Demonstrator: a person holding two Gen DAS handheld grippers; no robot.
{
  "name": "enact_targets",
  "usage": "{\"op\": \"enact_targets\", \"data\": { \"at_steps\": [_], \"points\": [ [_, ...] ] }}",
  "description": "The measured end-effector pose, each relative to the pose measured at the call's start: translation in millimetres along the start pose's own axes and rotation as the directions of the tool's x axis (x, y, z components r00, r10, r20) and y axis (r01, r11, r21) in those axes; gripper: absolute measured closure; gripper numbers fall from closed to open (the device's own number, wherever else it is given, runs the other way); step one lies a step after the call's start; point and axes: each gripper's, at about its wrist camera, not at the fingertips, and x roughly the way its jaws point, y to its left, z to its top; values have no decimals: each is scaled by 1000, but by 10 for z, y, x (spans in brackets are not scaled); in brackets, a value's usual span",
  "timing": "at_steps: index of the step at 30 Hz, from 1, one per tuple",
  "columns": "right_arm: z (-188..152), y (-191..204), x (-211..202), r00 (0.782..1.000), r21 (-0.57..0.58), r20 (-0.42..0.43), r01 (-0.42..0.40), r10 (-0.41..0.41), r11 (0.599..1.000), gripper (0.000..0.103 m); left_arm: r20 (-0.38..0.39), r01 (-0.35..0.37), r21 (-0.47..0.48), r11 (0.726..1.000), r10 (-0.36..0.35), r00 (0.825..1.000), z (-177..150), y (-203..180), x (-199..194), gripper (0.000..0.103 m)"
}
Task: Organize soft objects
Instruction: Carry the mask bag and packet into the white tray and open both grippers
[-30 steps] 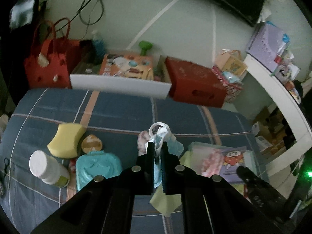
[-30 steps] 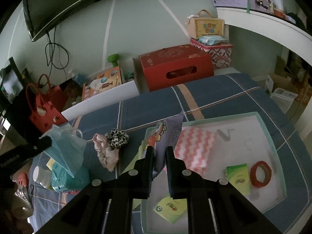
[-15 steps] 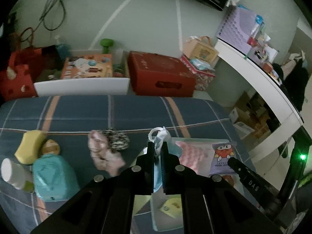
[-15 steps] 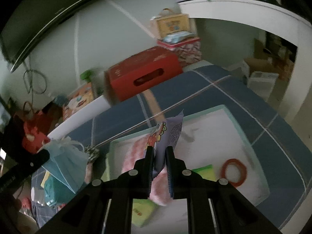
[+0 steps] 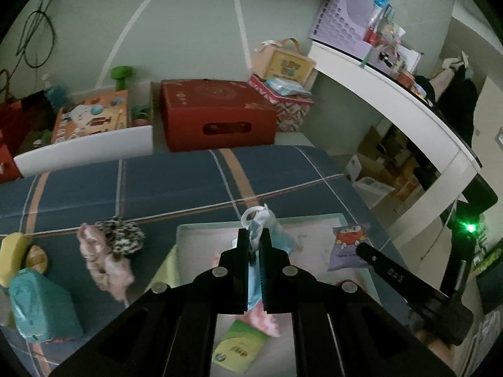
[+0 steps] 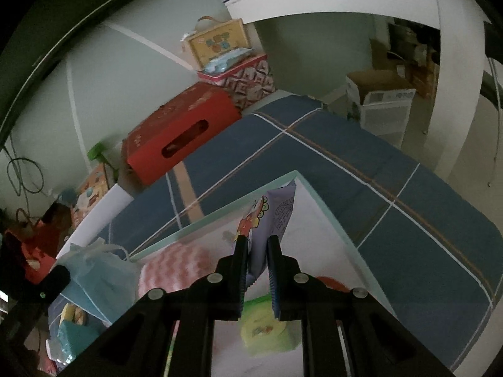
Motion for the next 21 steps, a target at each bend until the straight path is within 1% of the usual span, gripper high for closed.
{"op": "enact_targets", "data": {
  "at_steps": [3,8,9,11,15,16,17,18,19,20,21],
  "points": [
    [19,-74,72,1000,8,-1,11,-11,1000,90,-8,5,23,1000,-5,1000,-16,-89,115,97],
    [33,-143,172,1000,10,-15,23,-23,1000,89,-47,9,45,999,-7,999,-88,-202,328,97],
    [35,-150,181,1000,11,-20,24,-23,1000,87,-57,9,50,999,-6,998,-101,-219,364,97],
    [38,-169,187,999,16,-28,32,-32,999,86,-84,6,57,998,-1,996,-133,-256,425,97],
    [44,-174,162,998,14,-40,41,-40,999,86,-111,16,54,998,-10,994,-162,-285,437,96],
    [43,-170,157,998,11,-43,46,-45,999,83,-116,8,56,998,-2,993,-166,-283,430,90],
    [42,-160,151,997,7,-50,53,-52,999,75,-123,0,55,998,7,992,-168,-276,425,76],
    [44,-157,141,997,4,-54,60,-60,998,65,-129,-5,49,999,11,992,-167,-262,418,67],
    [44,-153,125,996,1,-55,70,-70,998,58,-133,-6,35,999,11,991,-165,-237,403,53],
    [48,-147,109,995,-2,-55,80,-80,997,47,-134,-6,19,1000,8,991,-159,-209,383,47],
    [53,-141,88,995,-7,-53,89,-89,996,45,-133,-4,7,1000,5,991,-152,-189,362,47]
  ]
}}
